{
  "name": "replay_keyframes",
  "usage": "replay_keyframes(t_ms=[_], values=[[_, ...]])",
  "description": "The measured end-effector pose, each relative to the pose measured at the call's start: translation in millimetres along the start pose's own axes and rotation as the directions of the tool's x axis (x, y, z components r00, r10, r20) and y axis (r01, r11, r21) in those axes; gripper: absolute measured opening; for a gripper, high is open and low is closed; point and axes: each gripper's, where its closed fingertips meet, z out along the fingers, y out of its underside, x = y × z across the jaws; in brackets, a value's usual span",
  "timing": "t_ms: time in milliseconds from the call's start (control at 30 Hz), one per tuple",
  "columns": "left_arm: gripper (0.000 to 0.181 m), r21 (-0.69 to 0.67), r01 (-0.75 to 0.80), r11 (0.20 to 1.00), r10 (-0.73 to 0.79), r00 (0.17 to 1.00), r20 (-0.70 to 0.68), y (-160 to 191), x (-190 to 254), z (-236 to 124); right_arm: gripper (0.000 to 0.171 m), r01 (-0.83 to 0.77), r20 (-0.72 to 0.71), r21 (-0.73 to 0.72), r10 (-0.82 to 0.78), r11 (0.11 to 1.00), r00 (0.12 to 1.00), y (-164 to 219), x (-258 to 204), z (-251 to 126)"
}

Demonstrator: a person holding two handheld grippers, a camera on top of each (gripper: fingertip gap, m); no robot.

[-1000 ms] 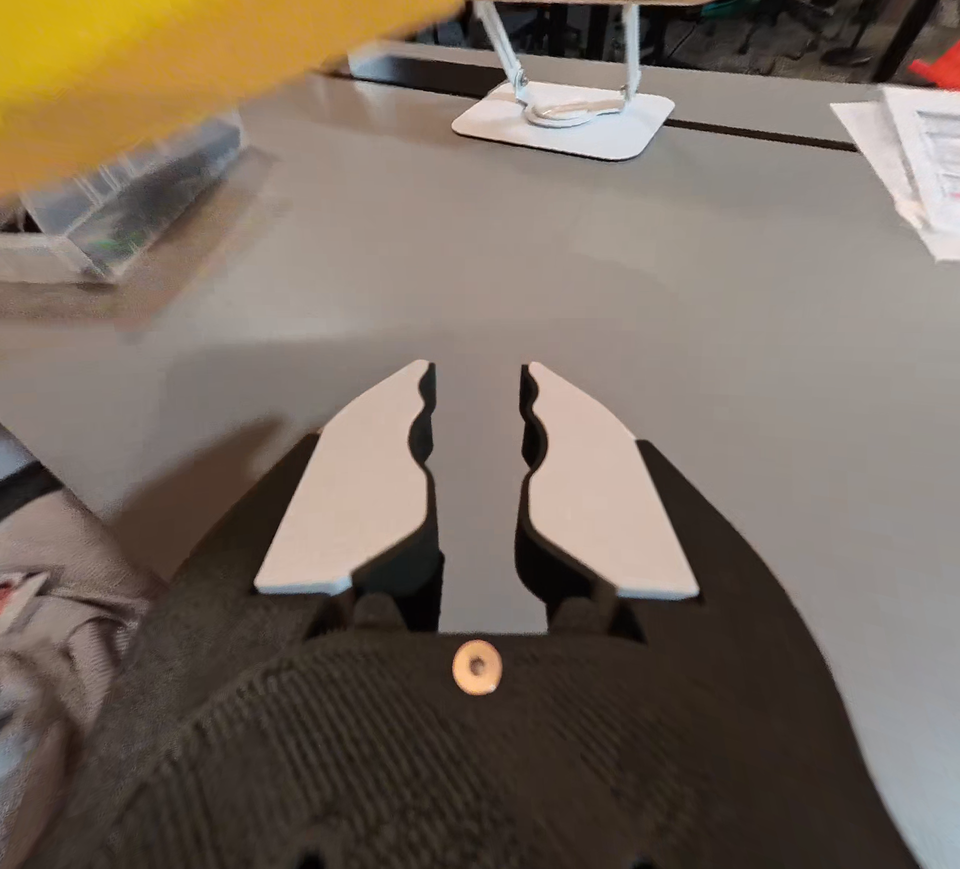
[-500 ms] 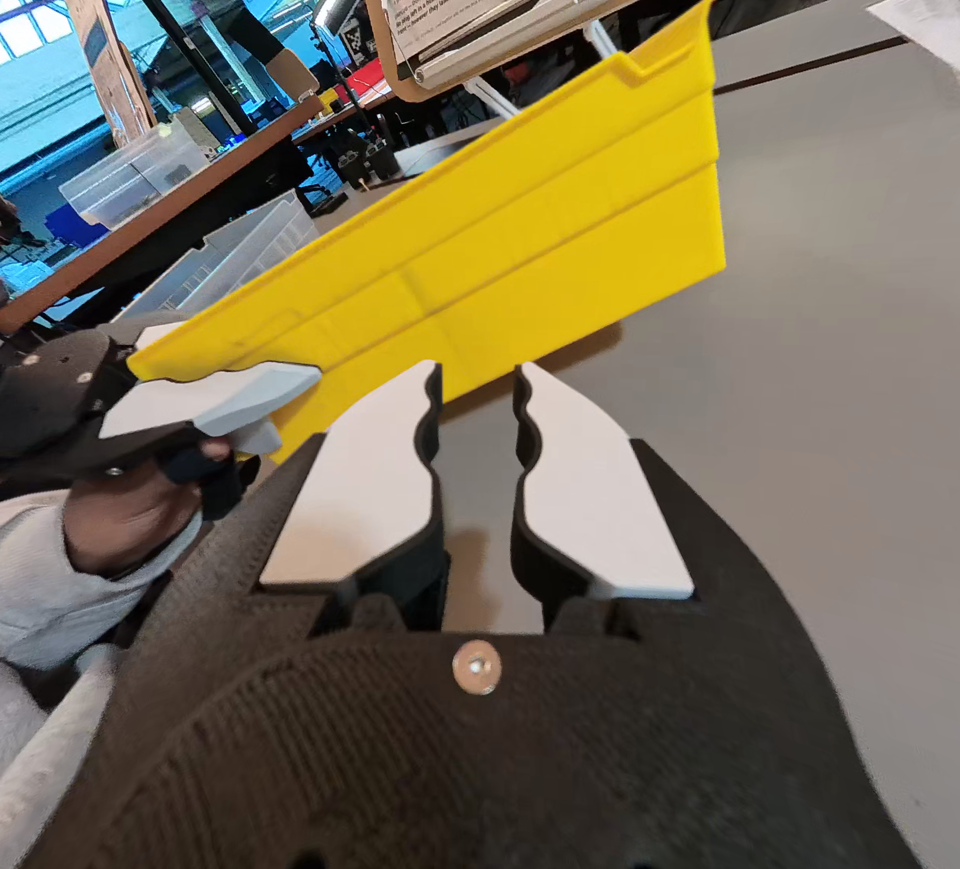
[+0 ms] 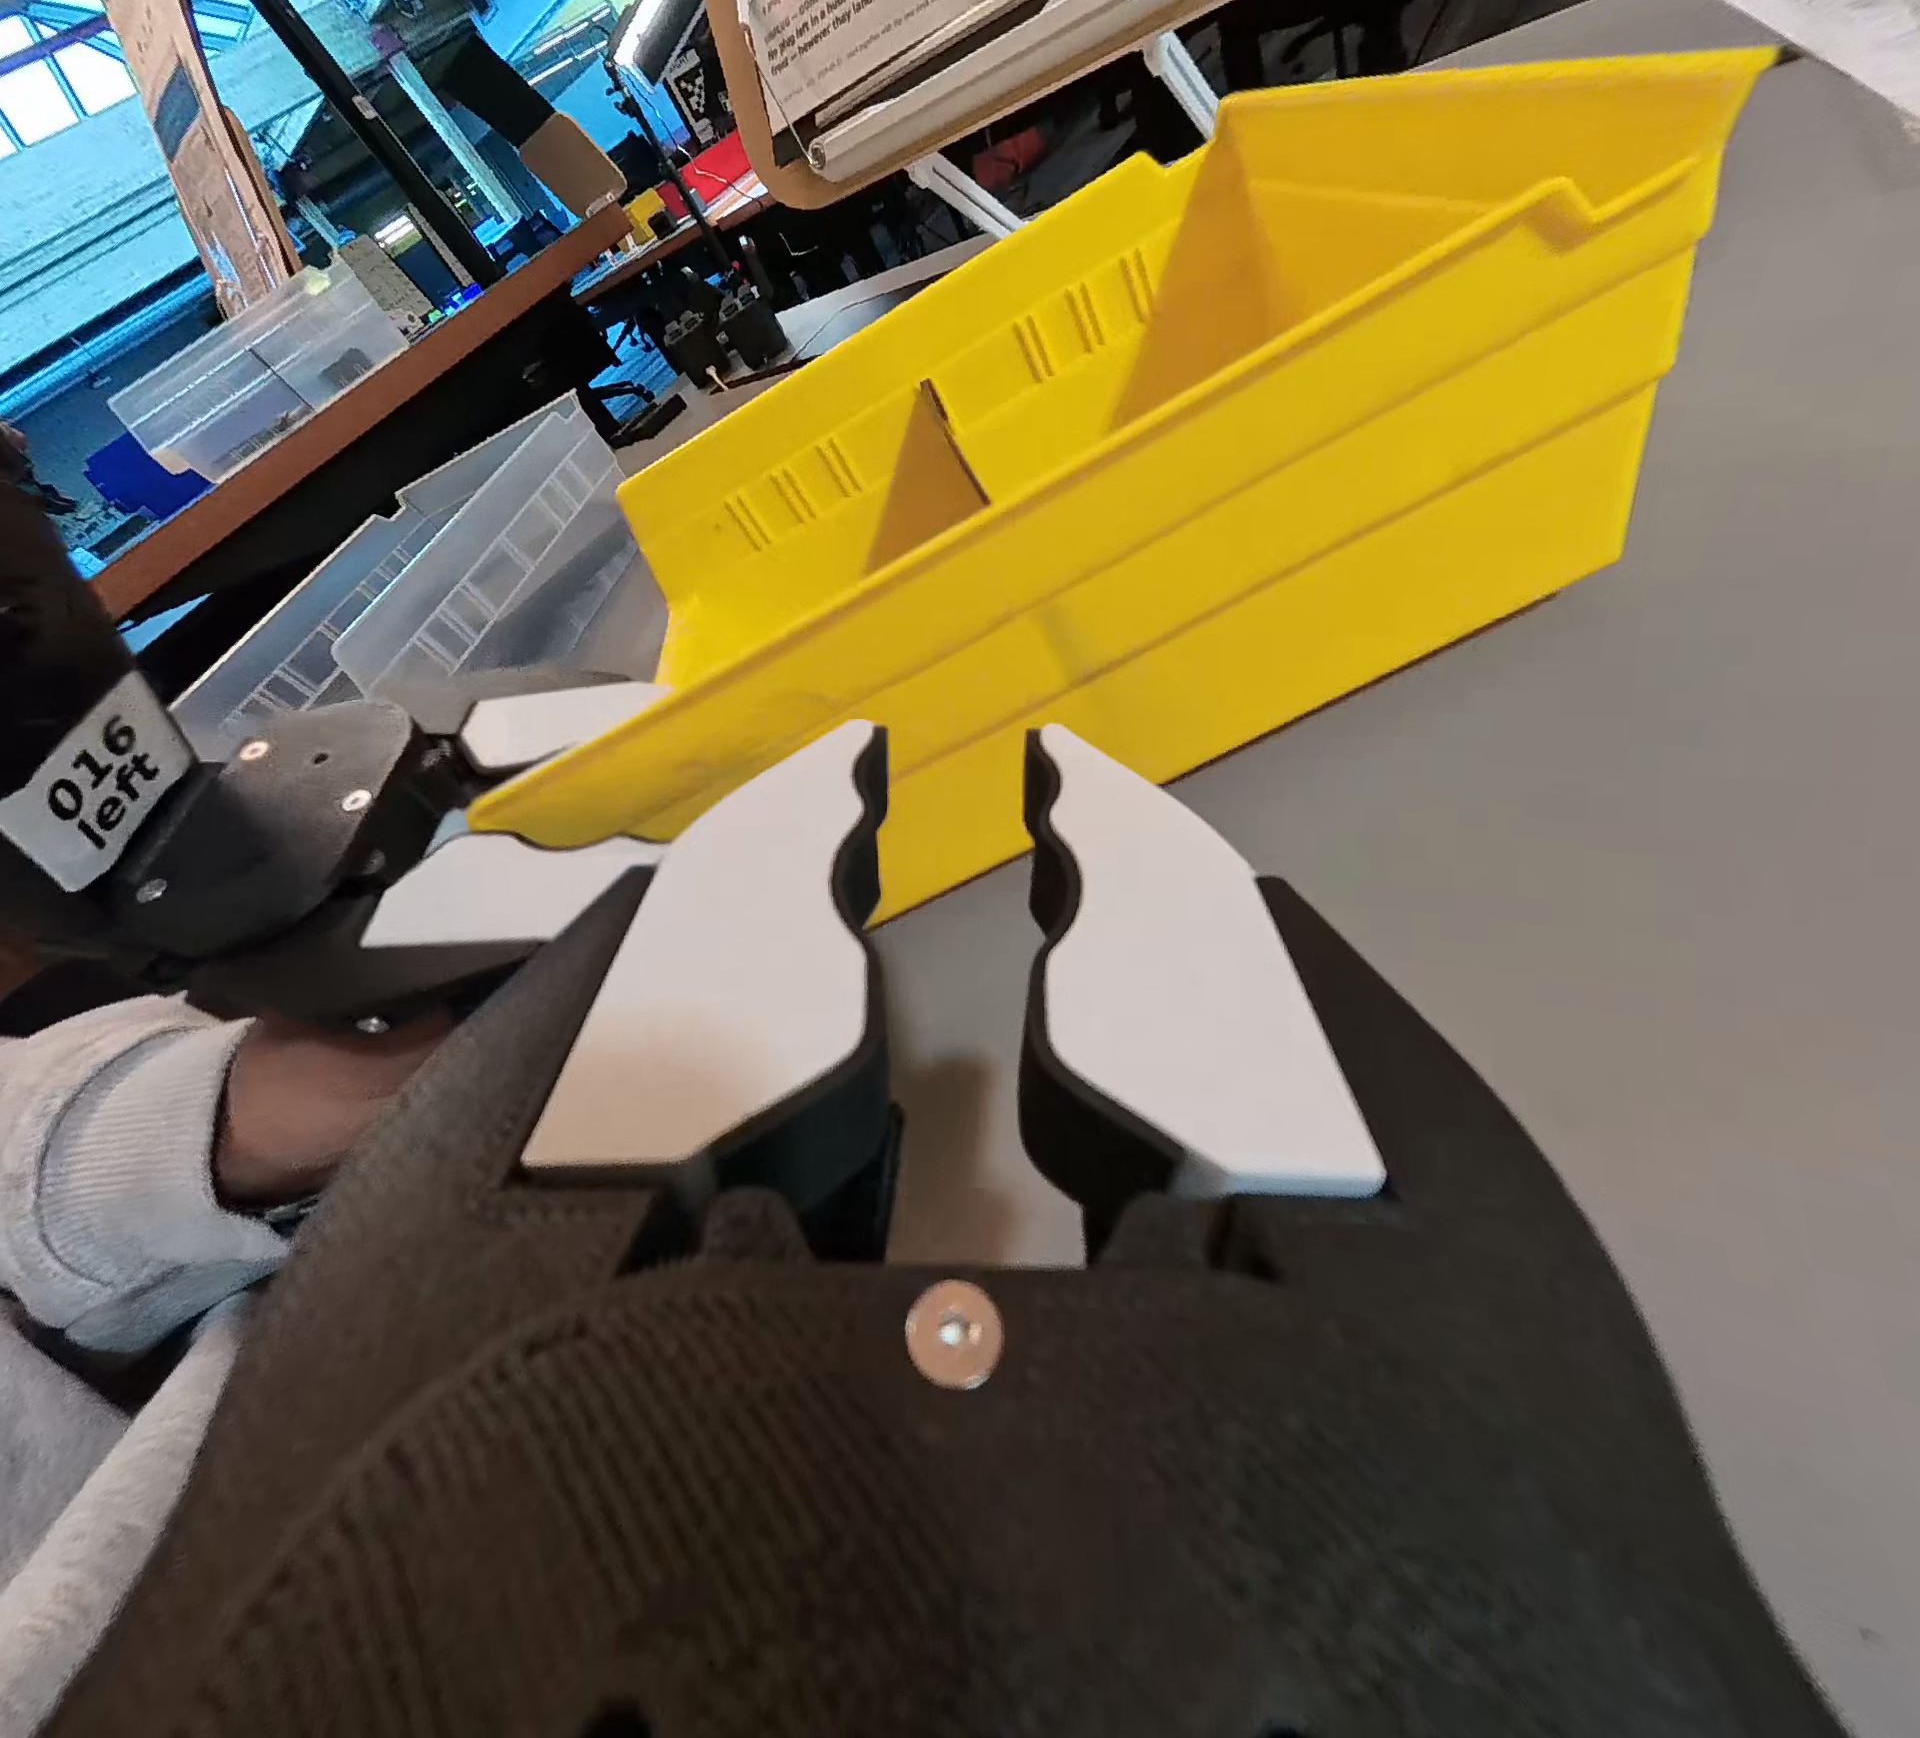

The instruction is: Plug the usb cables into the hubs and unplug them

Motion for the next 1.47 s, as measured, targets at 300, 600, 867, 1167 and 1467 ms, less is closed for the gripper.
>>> replay_keyframes(t_ms=[300, 600, 867, 1167, 1467], values=[[0.060, 0.055, 0.176, 0.983, -0.159, 0.960, -0.230, -22, 25, -4, 0.026, -0.005, -0.020, 0.025, 0.006, 1.000, 1.000, -5, 3, -5], [0.091, 0.256, 0.062, 0.965, -0.107, 0.980, 0.165, -39, -98, -82, 0.034, 0.058, 0.006, 0.082, -0.059, 0.995, 0.998, -14, -10, -7], [0.124, 0.153, 0.299, 0.942, -0.327, 0.920, 0.217, 30, -166, -85, 0.081, 0.299, 0.033, 0.050, -0.301, 0.953, 0.953, -2, -48, 4], [0.062, 0.073, 0.399, 0.914, -0.393, 0.915, -0.089, 29, -120, -75, 0.126, 0.369, -0.129, -0.142, -0.387, 0.918, 0.913, 20, -23, 14], [0.045, 0.014, 0.462, 0.887, -0.402, 0.786, -0.471, 15, -57, -74, 0.039, 0.170, -0.253, -0.141, -0.202, 0.975, 0.946, 4, 53, -18]])
